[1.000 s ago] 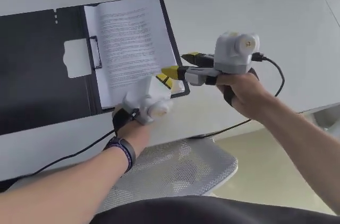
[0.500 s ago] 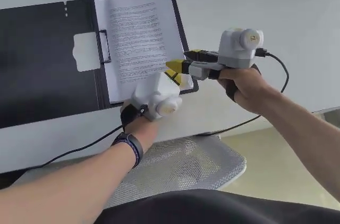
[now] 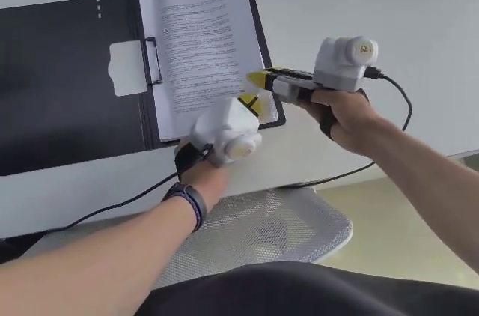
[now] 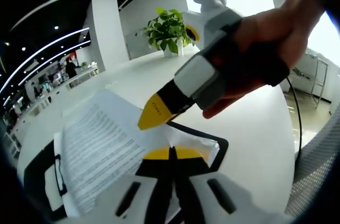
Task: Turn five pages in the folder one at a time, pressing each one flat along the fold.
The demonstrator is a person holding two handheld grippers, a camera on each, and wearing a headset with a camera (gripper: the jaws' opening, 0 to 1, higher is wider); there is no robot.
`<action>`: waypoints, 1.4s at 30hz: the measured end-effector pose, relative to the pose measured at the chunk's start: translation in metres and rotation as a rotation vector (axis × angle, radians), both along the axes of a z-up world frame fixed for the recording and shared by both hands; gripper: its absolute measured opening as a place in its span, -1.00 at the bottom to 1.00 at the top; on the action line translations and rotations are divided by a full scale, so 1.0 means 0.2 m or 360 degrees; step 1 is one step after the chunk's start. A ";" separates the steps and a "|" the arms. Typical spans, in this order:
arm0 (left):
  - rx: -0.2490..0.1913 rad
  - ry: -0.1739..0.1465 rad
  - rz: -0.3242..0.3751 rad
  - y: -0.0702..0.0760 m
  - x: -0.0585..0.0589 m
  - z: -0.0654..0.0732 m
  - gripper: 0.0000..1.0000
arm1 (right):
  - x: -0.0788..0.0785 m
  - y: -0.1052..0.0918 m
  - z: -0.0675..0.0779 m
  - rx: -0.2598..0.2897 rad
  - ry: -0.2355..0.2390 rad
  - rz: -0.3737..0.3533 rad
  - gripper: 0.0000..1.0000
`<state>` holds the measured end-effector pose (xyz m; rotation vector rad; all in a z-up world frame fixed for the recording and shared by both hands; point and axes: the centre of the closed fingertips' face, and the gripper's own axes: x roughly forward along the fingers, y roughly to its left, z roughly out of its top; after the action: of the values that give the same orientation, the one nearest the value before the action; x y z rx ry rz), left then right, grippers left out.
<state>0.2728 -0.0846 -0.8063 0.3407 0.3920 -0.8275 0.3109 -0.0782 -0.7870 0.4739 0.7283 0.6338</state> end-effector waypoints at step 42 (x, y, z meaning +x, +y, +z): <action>-0.0144 0.0400 0.0011 0.09 0.01 0.09 -0.38 | 0.00 -0.02 0.06 0.0042 0.0047 -0.0104 -1.00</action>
<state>0.2748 -0.0675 -0.7891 0.1512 0.5875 -0.8812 0.3104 -0.0817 -0.7759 0.5300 0.7304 0.5768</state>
